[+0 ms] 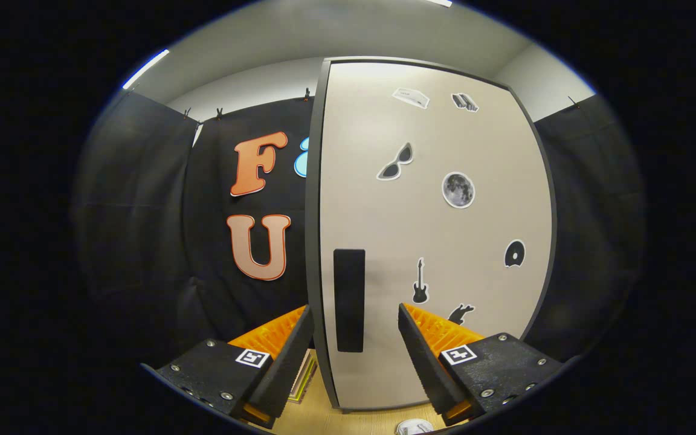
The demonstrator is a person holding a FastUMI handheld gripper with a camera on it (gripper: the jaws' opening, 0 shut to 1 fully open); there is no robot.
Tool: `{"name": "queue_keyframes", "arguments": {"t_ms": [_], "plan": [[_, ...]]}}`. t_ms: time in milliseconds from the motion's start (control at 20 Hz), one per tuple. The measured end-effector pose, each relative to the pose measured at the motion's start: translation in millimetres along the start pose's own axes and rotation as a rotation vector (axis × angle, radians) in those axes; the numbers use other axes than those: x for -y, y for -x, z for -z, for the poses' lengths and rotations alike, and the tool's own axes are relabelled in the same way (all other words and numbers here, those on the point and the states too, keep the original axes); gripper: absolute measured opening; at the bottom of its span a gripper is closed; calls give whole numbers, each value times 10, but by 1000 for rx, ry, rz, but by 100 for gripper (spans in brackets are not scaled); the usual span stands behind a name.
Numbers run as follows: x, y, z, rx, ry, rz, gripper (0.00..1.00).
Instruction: Open the shoe cabinet door, grab the shoes and put them into the shoe cabinet, then close the shoe cabinet door.
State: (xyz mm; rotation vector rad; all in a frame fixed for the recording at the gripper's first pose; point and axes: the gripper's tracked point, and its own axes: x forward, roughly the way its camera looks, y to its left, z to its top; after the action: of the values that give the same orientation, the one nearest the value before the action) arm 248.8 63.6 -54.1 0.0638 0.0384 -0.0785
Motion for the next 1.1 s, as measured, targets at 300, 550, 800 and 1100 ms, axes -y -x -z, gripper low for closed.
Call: {"name": "queue_keyframes", "arguments": {"t_ms": [300,550,800,1100], "plan": [[-40,-388,104,-13,38,16,79],[-30,-515,142,-29,47,30,58],[-73,-534,157,-45,33,39,38],[-82,-524,176,-84,-4,10,26]]}}
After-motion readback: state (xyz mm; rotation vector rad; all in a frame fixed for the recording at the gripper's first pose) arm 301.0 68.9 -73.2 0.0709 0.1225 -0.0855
